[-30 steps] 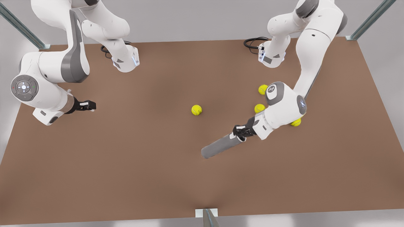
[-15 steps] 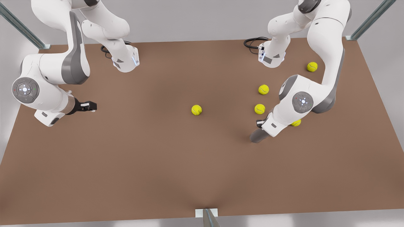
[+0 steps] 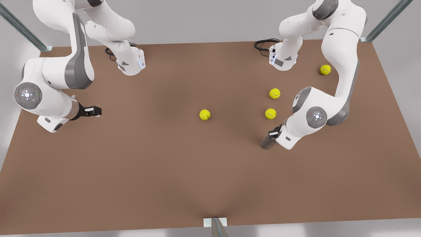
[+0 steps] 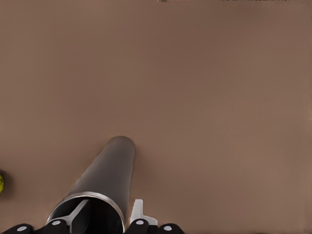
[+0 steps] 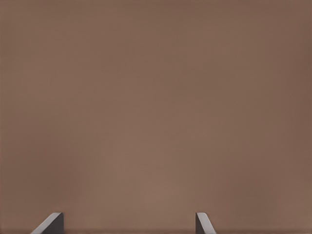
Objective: Put the tennis tube upright
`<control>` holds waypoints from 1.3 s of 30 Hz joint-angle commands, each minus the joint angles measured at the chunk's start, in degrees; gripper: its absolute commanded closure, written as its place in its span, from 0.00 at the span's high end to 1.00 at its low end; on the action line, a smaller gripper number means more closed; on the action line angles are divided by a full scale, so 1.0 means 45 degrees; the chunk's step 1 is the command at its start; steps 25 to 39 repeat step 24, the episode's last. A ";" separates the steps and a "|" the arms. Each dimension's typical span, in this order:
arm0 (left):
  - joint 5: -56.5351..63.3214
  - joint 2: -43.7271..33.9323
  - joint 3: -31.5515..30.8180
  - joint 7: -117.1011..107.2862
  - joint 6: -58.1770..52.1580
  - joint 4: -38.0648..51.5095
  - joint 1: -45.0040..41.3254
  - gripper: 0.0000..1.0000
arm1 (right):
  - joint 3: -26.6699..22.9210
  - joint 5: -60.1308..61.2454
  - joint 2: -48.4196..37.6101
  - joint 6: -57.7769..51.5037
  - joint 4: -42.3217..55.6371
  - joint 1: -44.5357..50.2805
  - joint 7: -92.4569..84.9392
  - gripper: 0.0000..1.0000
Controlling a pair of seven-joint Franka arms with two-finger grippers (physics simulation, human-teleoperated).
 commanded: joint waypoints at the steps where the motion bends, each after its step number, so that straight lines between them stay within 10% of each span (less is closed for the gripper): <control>1: 0.0319 0.0001 -0.0019 -0.1221 0.0044 0.0011 0.0006 1.00 | 0.0001 0.0004 0.0062 0.0024 0.0016 -0.0019 -0.0035 1.00; 5: 0.0222 -0.0097 -0.0057 -0.1201 -0.0150 0.0050 0.0162 1.00 | -0.0019 0.0004 0.0082 0.0024 0.0016 -0.0136 -0.0190 1.00; 13: 0.1861 -0.0370 -0.0585 0.5160 -1.0578 0.6456 0.0338 1.00 | -0.0019 0.0082 -0.0016 -0.0035 0.0035 -0.0273 -0.0289 1.00; 14: 0.1980 -0.0370 -0.0312 0.5986 -1.0738 0.6573 0.0338 1.00 | -0.0019 0.0063 -0.0055 -0.0035 0.0035 -0.0253 -0.0269 1.00; 16: -0.1435 -0.4372 0.5779 0.7002 -0.6774 0.2104 -0.2981 1.00 | 0.0001 0.0063 -0.0055 -0.0015 0.0074 -0.0214 -0.0230 1.00; 17: -0.1517 -0.4297 0.6310 0.6963 -0.7005 0.2119 -0.3997 1.00 | 0.0001 0.0043 -0.0055 0.0004 0.0113 -0.0214 -0.0211 1.00; 39: -0.1126 -0.3417 0.6466 0.6963 -0.8276 0.3644 -0.4330 1.00 | 0.0020 0.0024 -0.0055 0.0024 0.0172 -0.0194 -0.0211 1.00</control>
